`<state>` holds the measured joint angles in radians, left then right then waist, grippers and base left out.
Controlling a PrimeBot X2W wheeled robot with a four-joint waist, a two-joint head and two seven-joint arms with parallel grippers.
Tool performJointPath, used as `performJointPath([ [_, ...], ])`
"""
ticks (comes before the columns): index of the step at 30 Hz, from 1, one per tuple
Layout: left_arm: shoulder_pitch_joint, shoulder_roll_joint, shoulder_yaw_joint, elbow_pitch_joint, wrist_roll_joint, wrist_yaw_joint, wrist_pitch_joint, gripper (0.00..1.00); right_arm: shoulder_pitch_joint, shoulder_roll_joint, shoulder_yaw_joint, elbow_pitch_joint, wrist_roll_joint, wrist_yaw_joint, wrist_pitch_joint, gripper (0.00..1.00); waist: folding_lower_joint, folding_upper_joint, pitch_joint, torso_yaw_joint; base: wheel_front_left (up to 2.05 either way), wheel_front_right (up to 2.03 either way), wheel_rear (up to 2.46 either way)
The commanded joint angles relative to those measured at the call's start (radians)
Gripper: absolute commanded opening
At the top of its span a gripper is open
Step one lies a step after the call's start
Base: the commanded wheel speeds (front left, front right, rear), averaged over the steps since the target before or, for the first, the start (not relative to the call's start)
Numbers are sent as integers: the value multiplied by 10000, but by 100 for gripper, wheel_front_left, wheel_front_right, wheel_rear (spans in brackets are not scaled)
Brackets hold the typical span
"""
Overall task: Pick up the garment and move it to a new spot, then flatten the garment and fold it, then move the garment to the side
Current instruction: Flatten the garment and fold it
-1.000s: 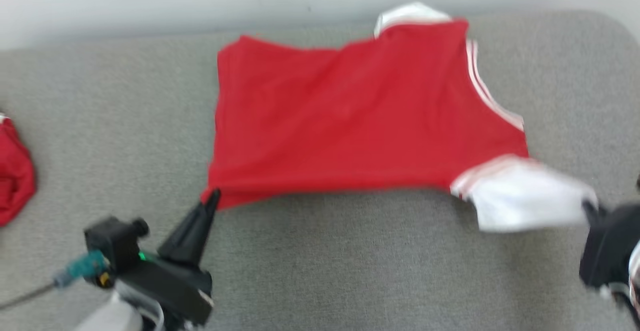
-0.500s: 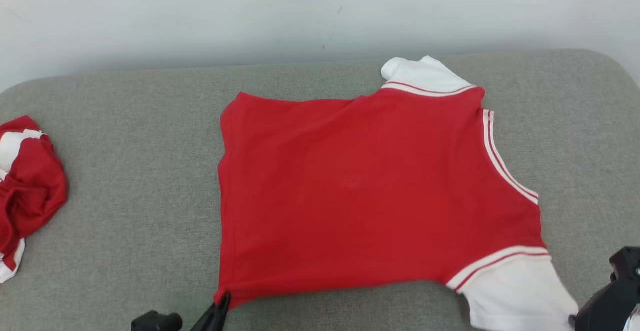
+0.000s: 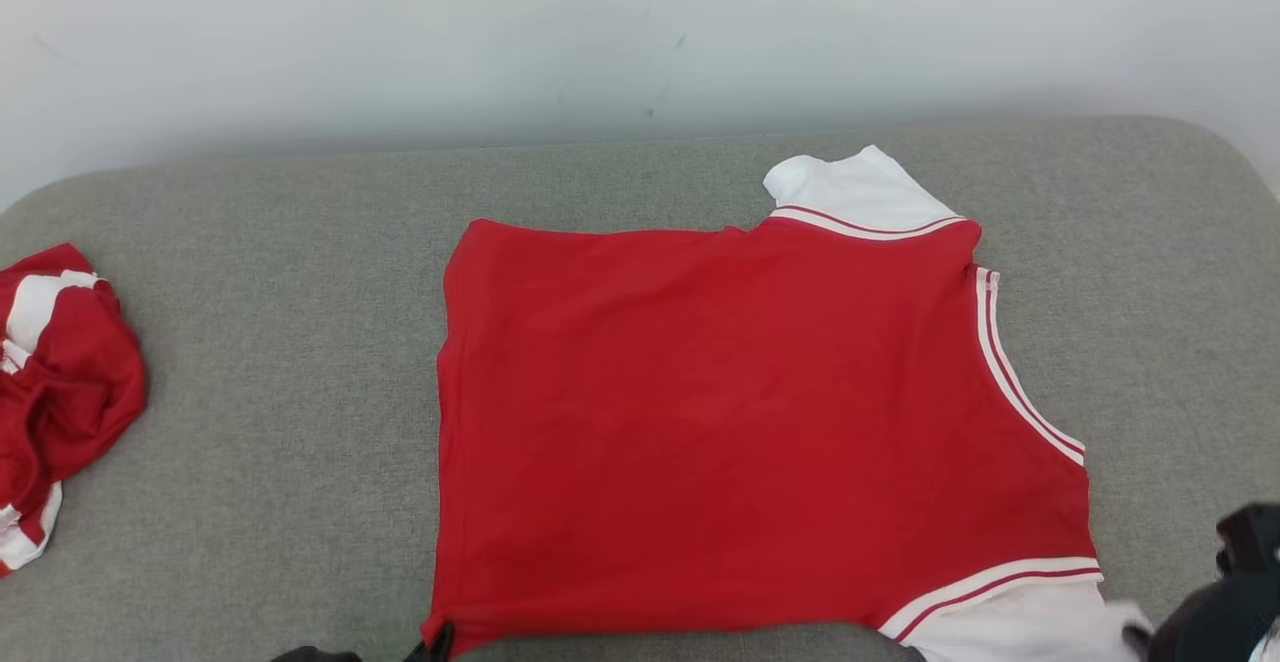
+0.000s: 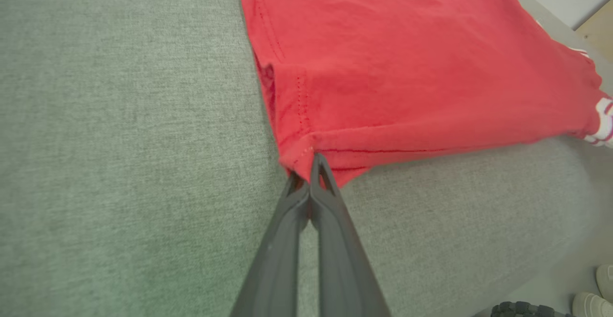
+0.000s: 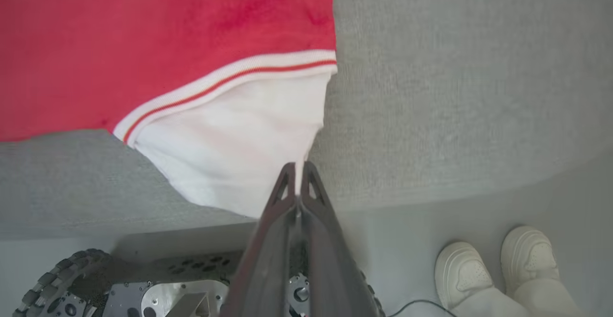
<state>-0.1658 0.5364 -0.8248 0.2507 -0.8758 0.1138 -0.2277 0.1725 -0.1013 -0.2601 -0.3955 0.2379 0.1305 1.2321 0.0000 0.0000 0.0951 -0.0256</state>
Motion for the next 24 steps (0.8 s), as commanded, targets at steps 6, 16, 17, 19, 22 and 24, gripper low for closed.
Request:
performJointPath([
  [6,-322,-23,281,-431,-325,-150,87,0,-1034,-552,417,148,270,1,-1826,0,0,0,-55,55,0,0,0],
  [16,-1573,-302,369,-407,-475,-117,1019,0,-3005,-1299,1205,1844,62,1,-3774,0,0,0,159,248,0,0,0],
  [17,-1717,-342,362,-325,-419,-120,1044,0,-3225,-1364,1285,2071,52,1,-3945,0,0,0,212,260,0,0,0],
  [19,-1999,-426,332,-138,-332,-139,1115,0,-3626,-1477,1458,2458,-7,1,-4308,0,0,0,336,273,0,0,0],
  [22,-2391,-537,280,185,-164,-161,1169,0,-4230,-1661,1560,3031,-175,1,-4963,0,0,0,511,306,0,0,0],
  [24,-2659,-596,272,395,-74,-216,1150,0,-4548,-1713,1605,3372,-311,1,-5425,0,0,0,613,330,0,0,0],
])
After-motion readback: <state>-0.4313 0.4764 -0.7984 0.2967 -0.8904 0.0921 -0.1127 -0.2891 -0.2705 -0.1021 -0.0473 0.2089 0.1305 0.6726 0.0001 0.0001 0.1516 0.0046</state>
